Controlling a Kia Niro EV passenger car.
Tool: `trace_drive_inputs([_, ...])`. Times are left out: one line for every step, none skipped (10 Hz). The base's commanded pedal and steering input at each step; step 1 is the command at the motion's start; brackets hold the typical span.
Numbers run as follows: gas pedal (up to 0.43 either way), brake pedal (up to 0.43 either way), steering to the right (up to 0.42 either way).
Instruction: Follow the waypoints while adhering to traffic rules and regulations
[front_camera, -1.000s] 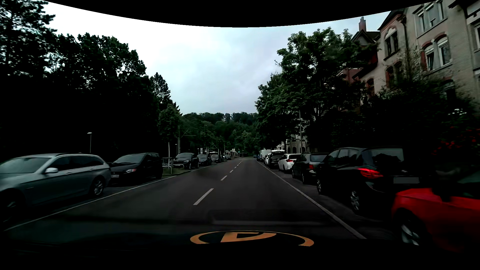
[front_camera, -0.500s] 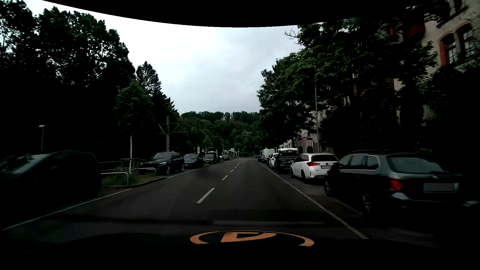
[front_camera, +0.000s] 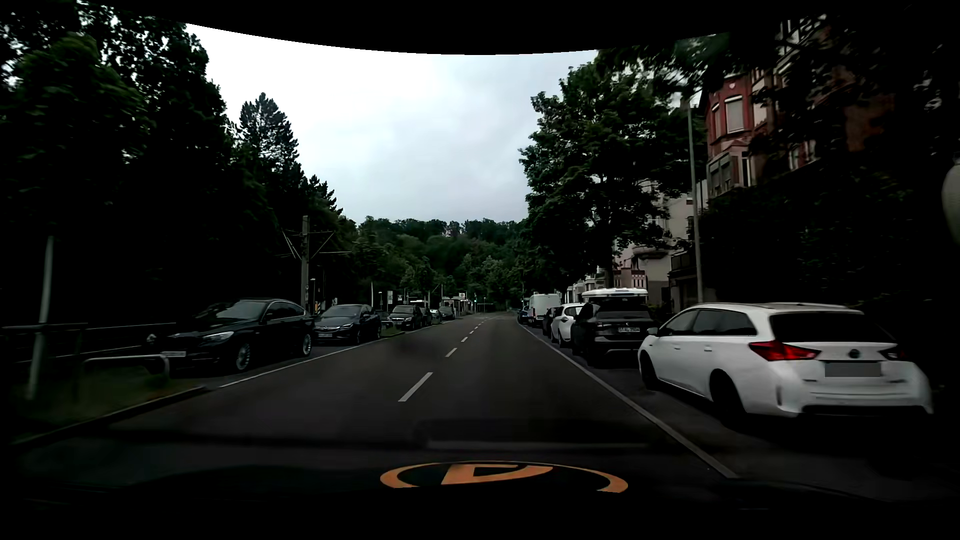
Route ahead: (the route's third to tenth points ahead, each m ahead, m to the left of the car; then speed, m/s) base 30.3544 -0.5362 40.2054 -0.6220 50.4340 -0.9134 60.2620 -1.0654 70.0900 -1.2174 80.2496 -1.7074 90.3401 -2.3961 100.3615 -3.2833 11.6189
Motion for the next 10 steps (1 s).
trace_drive_inputs([0.059,0.000,-0.001])
trace_drive_inputs([0.059,0.000,-0.001])
trace_drive_inputs([0.059,0.000,-0.001])
trace_drive_inputs([0.059,0.000,-0.001])
trace_drive_inputs([0.059,0.000,-0.001])
trace_drive_inputs([0.059,0.000,-0.001])
trace_drive_inputs([0.059,0.000,-0.001])
trace_drive_inputs([0.059,0.000,-0.001])
trace_drive_inputs([0.059,0.000,-0.001])
trace_drive_inputs([0.059,0.000,-0.001])
